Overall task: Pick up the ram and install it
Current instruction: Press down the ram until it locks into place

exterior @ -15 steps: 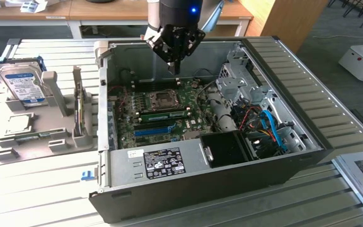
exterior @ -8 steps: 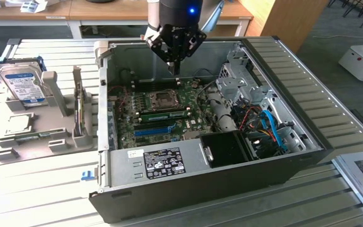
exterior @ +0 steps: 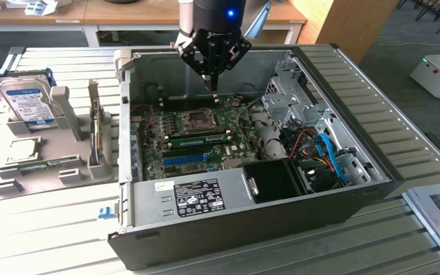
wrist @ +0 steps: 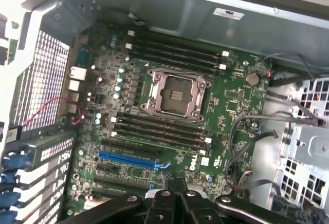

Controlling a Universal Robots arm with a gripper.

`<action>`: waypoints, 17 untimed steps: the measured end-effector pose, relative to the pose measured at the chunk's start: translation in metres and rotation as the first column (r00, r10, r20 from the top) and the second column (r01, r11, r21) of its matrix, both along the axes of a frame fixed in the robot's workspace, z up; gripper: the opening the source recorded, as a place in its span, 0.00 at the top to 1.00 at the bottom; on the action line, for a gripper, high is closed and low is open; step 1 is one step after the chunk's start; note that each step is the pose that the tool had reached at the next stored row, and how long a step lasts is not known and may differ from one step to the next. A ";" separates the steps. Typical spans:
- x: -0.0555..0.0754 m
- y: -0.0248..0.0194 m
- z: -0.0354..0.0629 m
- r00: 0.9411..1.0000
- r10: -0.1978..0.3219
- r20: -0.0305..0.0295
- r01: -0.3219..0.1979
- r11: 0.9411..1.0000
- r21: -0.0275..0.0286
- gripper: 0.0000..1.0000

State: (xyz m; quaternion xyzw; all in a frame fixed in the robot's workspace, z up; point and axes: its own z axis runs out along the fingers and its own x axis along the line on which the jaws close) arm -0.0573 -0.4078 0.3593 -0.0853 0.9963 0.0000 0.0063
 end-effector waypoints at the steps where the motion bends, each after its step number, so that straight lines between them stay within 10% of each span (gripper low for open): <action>1: 0.000 0.0000 0.0000 1.000 -0.012 0.000 0.012 1.000 0.000 0.90; 17: 0.000 0.0000 -0.0003 0.994 -0.112 0.000 0.112 0.994 0.001 0.90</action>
